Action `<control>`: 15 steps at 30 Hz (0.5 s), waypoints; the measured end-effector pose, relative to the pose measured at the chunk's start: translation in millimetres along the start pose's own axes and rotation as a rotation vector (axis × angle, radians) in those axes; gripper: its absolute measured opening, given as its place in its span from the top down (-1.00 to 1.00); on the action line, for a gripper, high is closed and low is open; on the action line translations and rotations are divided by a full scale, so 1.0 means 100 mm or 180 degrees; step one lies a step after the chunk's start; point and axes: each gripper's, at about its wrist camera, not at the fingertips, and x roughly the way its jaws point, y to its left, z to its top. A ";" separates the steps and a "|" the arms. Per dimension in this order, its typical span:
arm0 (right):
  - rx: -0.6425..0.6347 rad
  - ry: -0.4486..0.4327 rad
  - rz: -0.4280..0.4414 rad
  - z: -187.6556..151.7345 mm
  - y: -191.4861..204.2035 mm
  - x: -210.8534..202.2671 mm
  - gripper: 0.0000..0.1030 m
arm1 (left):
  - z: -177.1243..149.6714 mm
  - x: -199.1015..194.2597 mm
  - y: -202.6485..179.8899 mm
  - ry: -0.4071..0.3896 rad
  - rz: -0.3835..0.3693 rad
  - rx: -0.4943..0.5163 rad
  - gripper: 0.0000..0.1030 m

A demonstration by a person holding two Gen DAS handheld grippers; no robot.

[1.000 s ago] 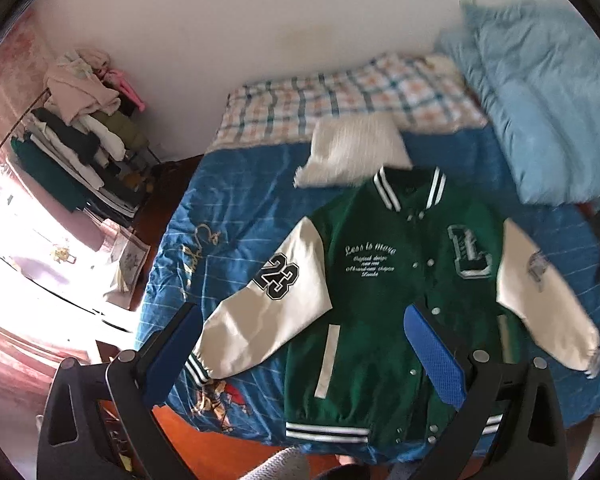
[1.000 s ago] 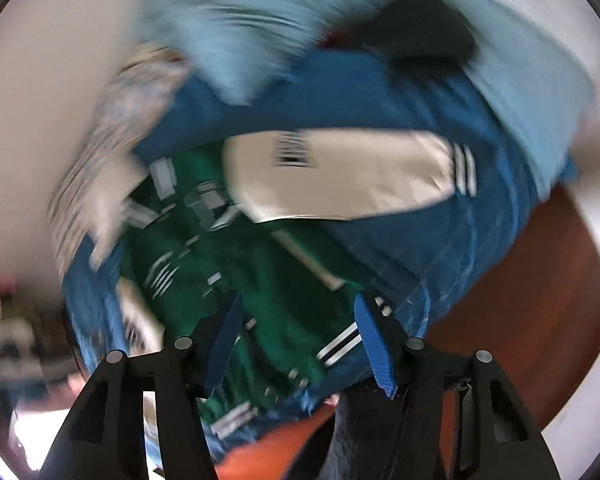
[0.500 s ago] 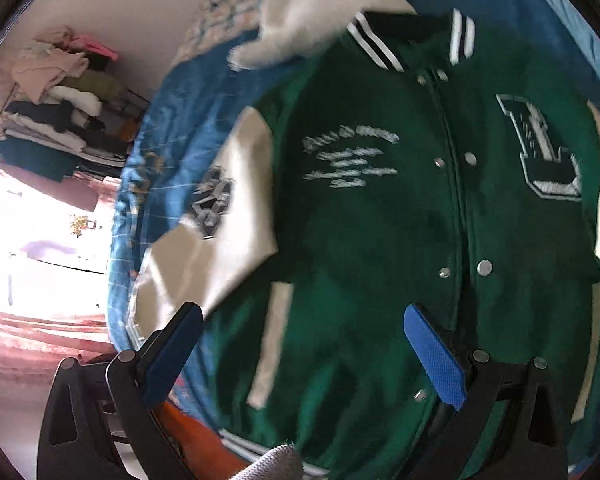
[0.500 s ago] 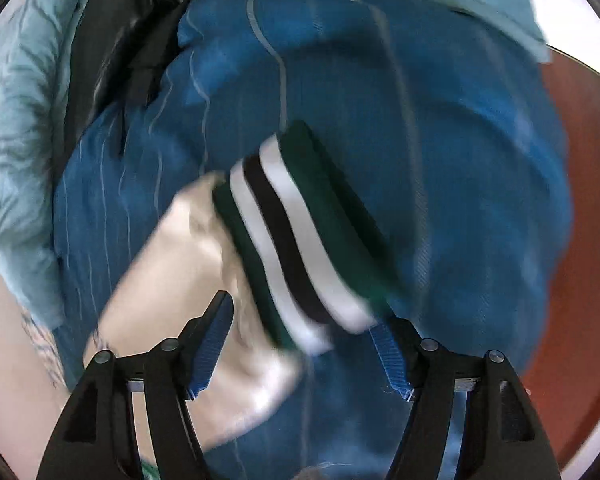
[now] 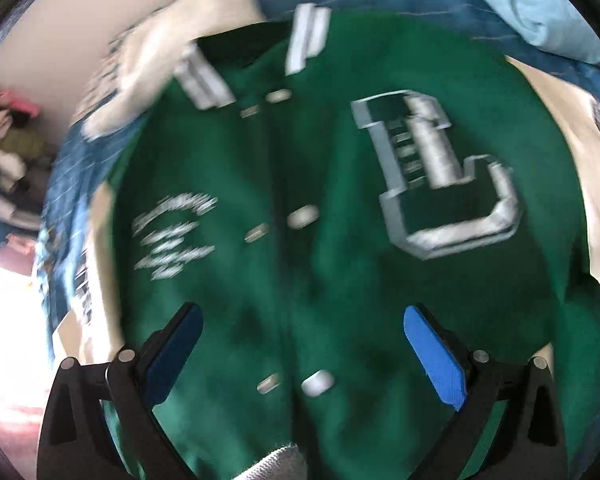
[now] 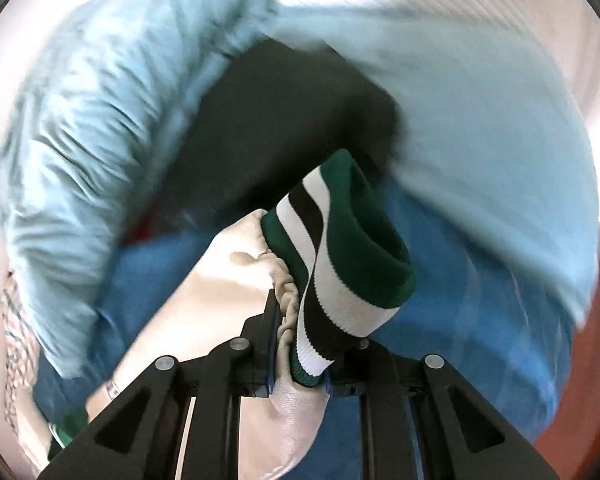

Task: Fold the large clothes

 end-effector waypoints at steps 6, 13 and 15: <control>-0.0625 -0.0293 0.0264 0.48 1.28 -0.16 0.68 | 0.51 0.15 -0.61 -0.0115 -0.0325 0.0084 -1.00; -0.0941 -0.0351 0.0846 0.21 2.14 -0.94 0.68 | 0.91 0.51 -1.21 -0.0027 -0.0451 0.0141 -1.00; -0.1107 -0.0287 0.1059 -0.03 2.45 -1.20 0.68 | 0.94 0.45 -1.07 0.0009 -0.0605 0.0093 -1.00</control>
